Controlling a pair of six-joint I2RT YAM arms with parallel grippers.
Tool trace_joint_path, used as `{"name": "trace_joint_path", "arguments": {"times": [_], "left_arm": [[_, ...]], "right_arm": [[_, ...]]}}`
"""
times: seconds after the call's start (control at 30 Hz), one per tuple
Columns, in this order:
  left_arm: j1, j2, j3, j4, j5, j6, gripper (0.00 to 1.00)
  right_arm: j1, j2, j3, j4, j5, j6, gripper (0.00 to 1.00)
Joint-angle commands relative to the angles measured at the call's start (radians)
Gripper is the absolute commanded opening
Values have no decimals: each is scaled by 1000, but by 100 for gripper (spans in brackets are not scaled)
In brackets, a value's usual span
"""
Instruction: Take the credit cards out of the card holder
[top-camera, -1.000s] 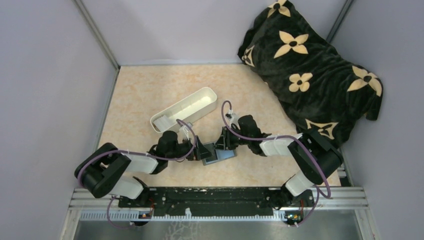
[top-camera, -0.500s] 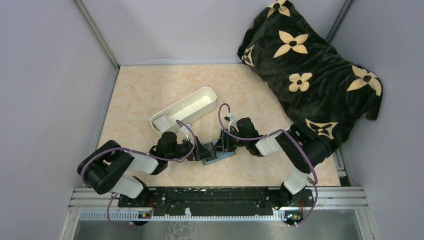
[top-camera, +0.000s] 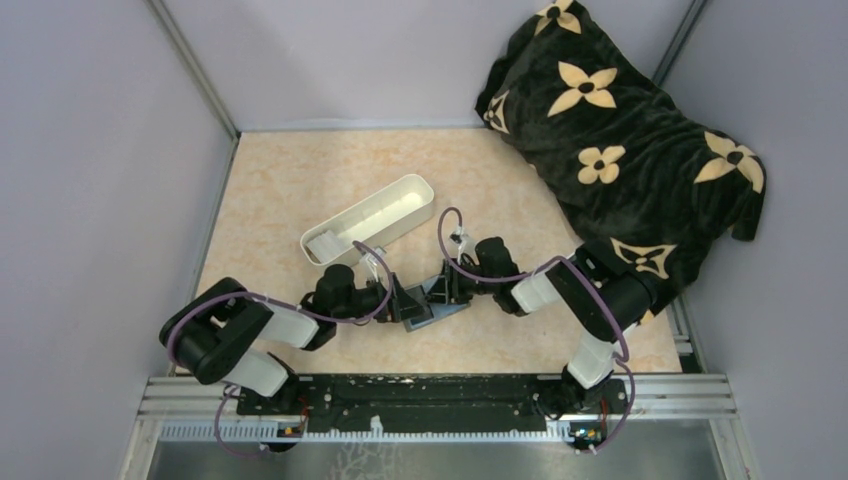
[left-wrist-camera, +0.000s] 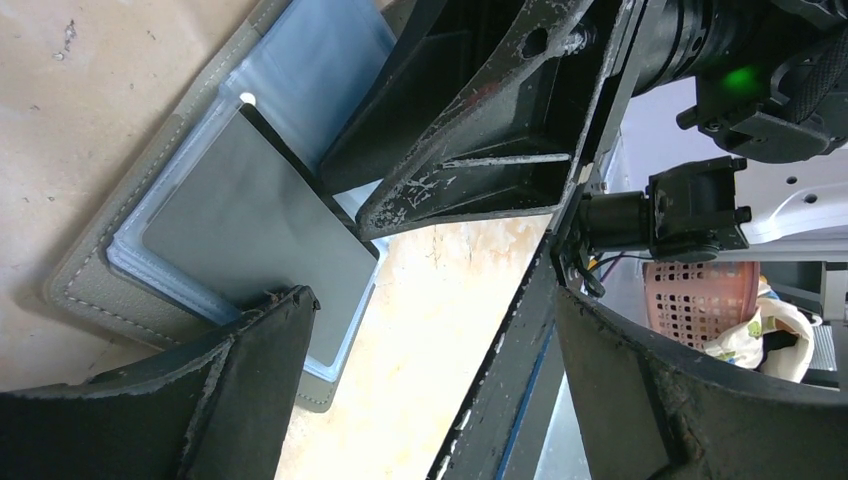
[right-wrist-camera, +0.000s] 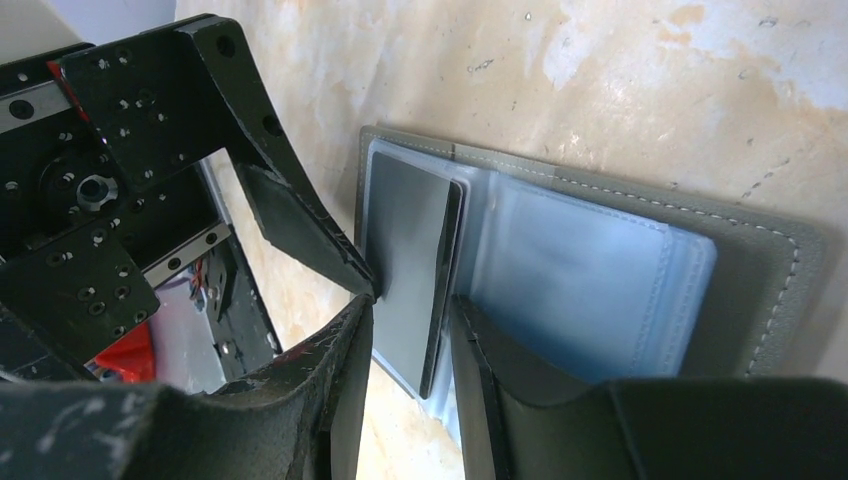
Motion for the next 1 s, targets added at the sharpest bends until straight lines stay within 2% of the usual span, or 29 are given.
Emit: {"name": "trace_joint_path", "arguments": {"times": [0.0, 0.27, 0.67, 0.97], "left_arm": [[6, 36, -21, -30, -4, 9, 96], [6, 51, -23, -3, 8, 3, 96], [6, -20, -63, -38, -13, 3, 96], [6, -57, -71, -79, -26, 13, 96]], "right_arm": [[-2, 8, -19, 60, -64, 20, 35], [-2, 26, -11, 93, -93, 38, 36], [-2, 18, 124, -125, 15, -75, 35], [-2, 83, 171, -132, 9, -87, 35]]}}
